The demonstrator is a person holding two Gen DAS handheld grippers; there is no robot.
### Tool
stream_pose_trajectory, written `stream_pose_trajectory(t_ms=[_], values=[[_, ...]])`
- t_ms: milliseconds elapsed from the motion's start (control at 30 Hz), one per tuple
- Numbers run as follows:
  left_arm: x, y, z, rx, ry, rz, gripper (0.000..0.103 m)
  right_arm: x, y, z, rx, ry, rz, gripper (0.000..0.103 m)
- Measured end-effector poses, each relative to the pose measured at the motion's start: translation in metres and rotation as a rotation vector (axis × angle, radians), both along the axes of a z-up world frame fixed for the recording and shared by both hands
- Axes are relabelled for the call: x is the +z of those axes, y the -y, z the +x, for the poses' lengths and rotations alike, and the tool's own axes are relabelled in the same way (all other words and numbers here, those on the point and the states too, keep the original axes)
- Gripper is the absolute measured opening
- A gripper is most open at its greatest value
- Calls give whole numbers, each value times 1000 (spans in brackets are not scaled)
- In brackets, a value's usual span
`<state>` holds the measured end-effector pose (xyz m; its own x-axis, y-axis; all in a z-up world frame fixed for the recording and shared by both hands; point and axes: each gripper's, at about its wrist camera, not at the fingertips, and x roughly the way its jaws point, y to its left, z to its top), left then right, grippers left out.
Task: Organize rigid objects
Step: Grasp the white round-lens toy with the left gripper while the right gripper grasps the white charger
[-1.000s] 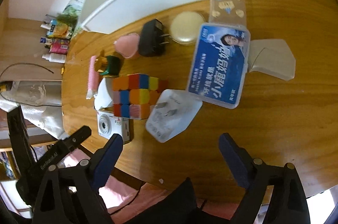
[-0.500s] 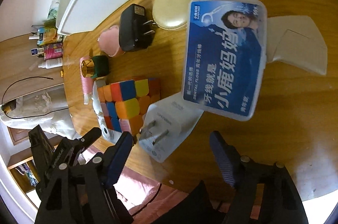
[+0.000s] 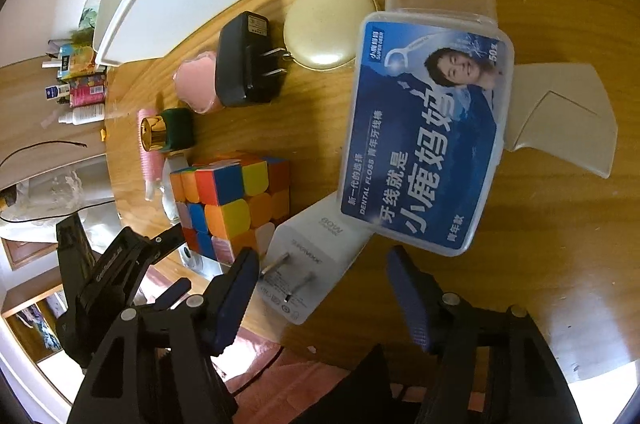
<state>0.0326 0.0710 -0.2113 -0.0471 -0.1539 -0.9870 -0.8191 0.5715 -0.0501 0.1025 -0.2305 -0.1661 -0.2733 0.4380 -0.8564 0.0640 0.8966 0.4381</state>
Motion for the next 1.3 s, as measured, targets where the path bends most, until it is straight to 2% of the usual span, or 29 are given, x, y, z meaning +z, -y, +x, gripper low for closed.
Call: stream_pose_trajectory(t_ms=[267, 400, 567, 1067, 1300], values=[[-7, 6, 22, -16, -25, -15, 84, -7, -11, 6, 35, -14, -16, 66], [-8, 7, 26, -8, -25, -18, 83, -9, -14, 5, 56, -20, -22, 66], [-7, 7, 18, 15, -14, -32, 81, -10, -18, 7, 69, -22, -6, 59], [0, 9, -9, 31, 12, -36, 75, -8, -18, 4, 77, -11, -2, 54], [9, 14, -16, 12, 25, -42, 72, -3, -12, -4, 56, 9, 7, 48]])
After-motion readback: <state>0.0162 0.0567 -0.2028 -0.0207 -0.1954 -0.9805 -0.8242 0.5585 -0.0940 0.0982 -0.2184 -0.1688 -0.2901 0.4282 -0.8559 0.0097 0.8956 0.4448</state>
